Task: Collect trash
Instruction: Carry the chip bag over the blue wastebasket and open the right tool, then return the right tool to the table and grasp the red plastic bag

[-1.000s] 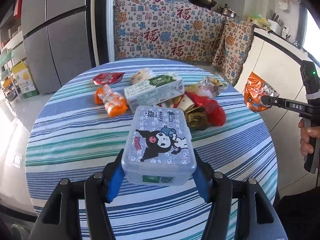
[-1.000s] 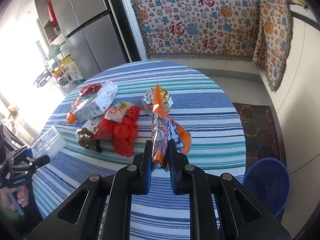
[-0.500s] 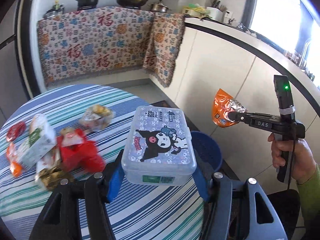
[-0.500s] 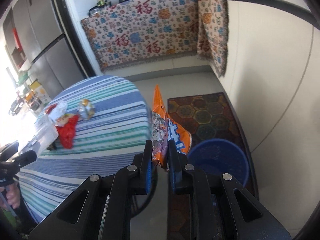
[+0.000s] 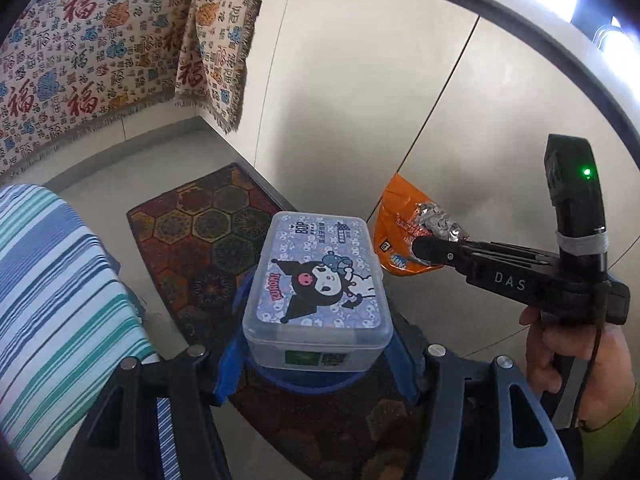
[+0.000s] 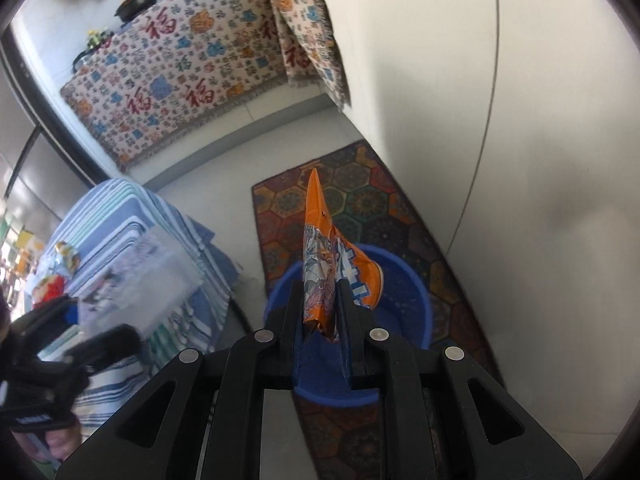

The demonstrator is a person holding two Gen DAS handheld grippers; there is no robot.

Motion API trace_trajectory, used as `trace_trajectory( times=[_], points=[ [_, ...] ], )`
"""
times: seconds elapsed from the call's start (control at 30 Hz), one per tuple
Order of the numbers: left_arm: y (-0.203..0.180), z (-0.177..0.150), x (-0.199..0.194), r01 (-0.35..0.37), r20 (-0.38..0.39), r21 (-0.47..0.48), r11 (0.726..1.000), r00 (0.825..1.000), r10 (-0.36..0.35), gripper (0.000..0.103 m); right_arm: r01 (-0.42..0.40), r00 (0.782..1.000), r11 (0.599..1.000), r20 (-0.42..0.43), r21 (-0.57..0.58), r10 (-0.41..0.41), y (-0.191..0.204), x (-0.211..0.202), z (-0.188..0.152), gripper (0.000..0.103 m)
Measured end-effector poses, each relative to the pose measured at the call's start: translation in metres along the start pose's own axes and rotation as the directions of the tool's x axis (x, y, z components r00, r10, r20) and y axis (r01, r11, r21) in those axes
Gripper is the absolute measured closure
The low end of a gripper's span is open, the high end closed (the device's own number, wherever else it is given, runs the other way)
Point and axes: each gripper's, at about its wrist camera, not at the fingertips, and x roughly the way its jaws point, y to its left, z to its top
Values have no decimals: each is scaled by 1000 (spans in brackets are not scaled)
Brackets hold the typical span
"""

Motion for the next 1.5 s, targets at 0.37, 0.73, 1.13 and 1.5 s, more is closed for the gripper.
trace_trajectory(
  times=[0.37, 0.73, 1.13, 1.5],
  points=[
    [-17, 0, 61, -25, -70, 78, 997, 997, 30, 40, -25, 999, 996, -18, 83, 27, -31, 20, 2, 85],
    [-12, -1, 56, -42, -47, 82, 996, 998, 46, 36, 23, 998, 998, 62, 63, -27, -29, 0, 4, 53],
    [-4, -43, -80, -87, 109, 49, 995, 991, 81, 35, 154, 950, 984, 288, -90, -122, 36, -51, 2, 32],
    [92, -149, -196, -269, 99, -96, 958, 956, 278, 33, 92, 947, 944, 321, -317, 15, 171, -56, -36, 27]
  ],
)
